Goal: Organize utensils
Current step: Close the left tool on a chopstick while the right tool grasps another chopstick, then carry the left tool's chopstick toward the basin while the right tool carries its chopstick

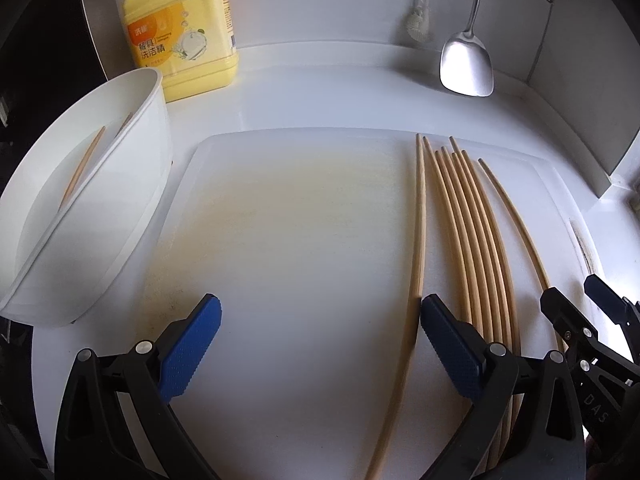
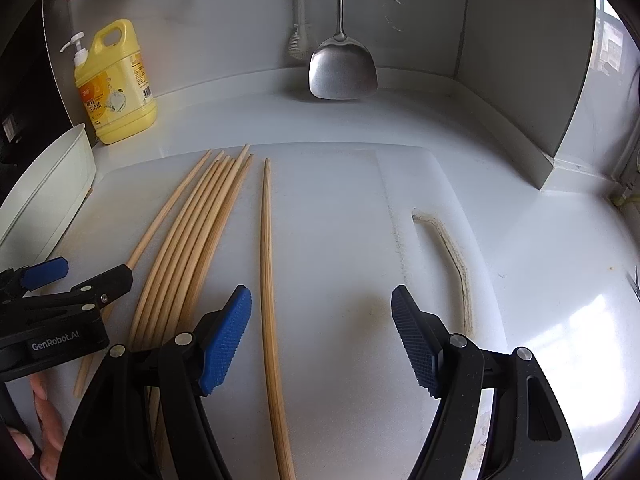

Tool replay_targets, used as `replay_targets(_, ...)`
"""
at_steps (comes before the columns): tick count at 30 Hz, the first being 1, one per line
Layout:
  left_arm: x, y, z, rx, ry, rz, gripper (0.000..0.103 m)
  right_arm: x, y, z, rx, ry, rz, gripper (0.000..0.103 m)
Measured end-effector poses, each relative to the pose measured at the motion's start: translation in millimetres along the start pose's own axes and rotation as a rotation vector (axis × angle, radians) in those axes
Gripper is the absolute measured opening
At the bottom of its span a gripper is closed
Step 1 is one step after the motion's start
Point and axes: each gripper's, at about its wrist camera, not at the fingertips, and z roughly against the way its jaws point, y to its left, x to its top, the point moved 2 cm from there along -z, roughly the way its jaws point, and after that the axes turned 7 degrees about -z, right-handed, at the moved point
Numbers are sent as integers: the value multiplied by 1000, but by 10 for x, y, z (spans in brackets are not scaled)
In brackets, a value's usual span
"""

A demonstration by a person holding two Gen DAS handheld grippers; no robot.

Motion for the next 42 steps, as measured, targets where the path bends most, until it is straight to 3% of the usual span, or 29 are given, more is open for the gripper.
replay_targets(5,12,35,10,28,-7,5,96,1,31,-16,2,-1,14,69)
replay_targets(9,59,-29,24,1,-19,-15,82,-10,62,-17,19,-10,28,64)
replay_targets(12,84,-101,43,-7,-33,-39,67,-26,84,0,24,-18,41,56)
replay_targets(14,96,-168,69,-26,-41,-64,47,-29,99,4,27,-24,49,50)
replay_targets(16,99,-235,86,-37,-44,-96,35,-28,118,8,31,-29,62,40)
replay_targets(22,84,-317,113,-53,-49,-131,9,-33,169,11,42,-34,85,24)
replay_targets(24,79,-321,117,-50,-51,-136,9,-44,215,16,43,-38,109,9)
replay_targets(25,80,-314,116,-52,-51,-133,8,-49,236,18,36,-41,121,7)
replay_targets(42,5,-132,205,-144,-16,-10,7,-86,123,127,100,-22,52,6)
